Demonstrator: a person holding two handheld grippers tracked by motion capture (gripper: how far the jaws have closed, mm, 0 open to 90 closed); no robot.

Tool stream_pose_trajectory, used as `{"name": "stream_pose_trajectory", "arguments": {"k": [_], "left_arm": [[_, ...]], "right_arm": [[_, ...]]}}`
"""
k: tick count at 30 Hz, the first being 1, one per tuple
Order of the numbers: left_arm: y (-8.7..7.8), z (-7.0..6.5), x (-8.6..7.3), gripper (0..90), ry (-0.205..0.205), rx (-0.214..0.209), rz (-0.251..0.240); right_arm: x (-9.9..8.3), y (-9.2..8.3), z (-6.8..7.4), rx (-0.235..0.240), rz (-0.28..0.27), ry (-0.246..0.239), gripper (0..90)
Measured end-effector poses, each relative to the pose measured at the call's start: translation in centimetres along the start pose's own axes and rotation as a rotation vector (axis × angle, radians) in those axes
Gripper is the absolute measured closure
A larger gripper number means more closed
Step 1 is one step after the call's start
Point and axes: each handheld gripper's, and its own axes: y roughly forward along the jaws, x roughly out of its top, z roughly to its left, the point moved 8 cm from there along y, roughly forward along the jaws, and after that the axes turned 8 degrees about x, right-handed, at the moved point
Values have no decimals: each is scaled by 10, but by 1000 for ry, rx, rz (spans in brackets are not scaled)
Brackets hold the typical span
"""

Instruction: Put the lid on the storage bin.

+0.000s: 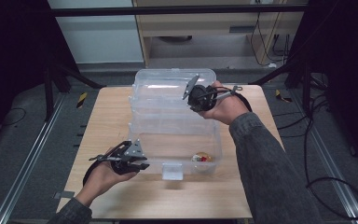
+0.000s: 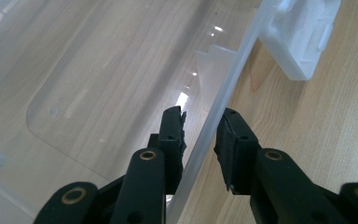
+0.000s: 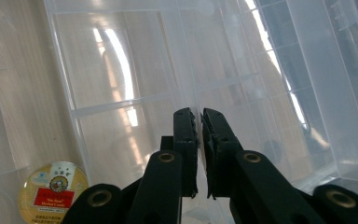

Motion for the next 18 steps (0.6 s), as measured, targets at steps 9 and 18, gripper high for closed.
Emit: {"name": "stream_pose_trajectory", "arguments": {"k": [9,18], "left_arm": [[0,0,0,712,-6,-1,-4],[0,-1,0,706,-11,13,-7]], "right_arm": [[-2,-6,12,-5,-5,-15,851],[-2,-7,13,-15,-6,-21,844]]}}
